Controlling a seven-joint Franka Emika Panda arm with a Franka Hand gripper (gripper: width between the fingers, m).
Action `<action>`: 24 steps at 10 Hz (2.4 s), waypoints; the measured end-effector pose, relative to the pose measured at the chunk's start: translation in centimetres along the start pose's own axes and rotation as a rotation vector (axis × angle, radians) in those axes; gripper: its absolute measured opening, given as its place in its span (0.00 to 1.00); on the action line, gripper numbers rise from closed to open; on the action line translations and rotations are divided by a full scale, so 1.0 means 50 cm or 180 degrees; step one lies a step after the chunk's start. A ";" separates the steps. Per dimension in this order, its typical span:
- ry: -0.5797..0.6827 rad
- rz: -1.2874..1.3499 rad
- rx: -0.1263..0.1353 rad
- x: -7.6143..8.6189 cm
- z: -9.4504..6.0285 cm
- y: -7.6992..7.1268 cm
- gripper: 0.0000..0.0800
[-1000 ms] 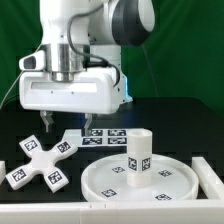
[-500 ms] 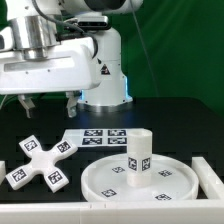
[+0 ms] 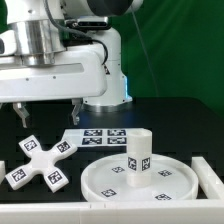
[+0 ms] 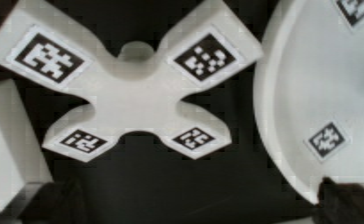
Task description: Assemble round table
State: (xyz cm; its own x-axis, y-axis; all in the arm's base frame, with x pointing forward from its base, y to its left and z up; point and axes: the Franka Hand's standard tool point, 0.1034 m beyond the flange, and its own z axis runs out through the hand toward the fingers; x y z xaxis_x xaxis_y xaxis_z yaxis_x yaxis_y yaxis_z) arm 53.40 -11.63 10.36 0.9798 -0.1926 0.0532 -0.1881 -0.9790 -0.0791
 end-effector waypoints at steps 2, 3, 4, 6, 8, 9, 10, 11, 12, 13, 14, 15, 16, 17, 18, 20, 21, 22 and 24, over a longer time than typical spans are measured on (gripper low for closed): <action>-0.0006 0.0001 -0.0002 -0.001 0.002 0.001 0.81; -0.0069 -0.0004 0.0014 -0.005 0.003 0.001 0.81; -0.0334 0.0064 0.0082 -0.007 0.002 0.000 0.81; -0.0784 0.0291 0.0200 0.016 -0.010 -0.012 0.81; -0.0900 0.0372 0.0196 0.039 -0.006 -0.013 0.81; -0.0902 0.0364 0.0198 0.036 -0.005 -0.015 0.81; -0.0903 0.0370 0.0198 0.036 -0.005 -0.013 0.81; -0.0904 0.0374 0.0195 0.036 -0.004 -0.010 0.81; -0.1033 0.0287 0.0159 0.036 0.001 0.003 0.81; -0.1181 0.0277 0.0140 0.053 0.009 0.017 0.81; -0.1270 0.0297 0.0146 0.079 0.010 0.035 0.81; -0.1226 0.0341 0.0117 0.095 0.014 0.044 0.81; -0.1232 0.0338 0.0120 0.093 0.014 0.042 0.81; -0.1233 0.0340 0.0120 0.093 0.014 0.043 0.81; -0.1241 0.0237 0.0125 0.091 0.016 0.046 0.81; -0.1313 0.0052 0.0143 0.076 0.045 0.056 0.81; -0.1297 0.0039 0.0125 0.076 0.055 0.055 0.81; -0.1292 0.0045 0.0126 0.077 0.053 0.056 0.81; -0.1301 0.0054 0.0131 0.074 0.056 0.057 0.81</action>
Offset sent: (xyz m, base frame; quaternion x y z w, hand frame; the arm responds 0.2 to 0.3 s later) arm 0.0138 -0.0161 0.0030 0.0045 -0.1510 -0.0093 0.9885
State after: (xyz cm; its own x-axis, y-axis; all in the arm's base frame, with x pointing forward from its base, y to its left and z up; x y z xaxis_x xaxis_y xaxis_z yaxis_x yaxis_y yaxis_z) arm 56.69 -14.96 7.56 0.9242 -0.1578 -0.3477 -0.2096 -0.9708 -0.1167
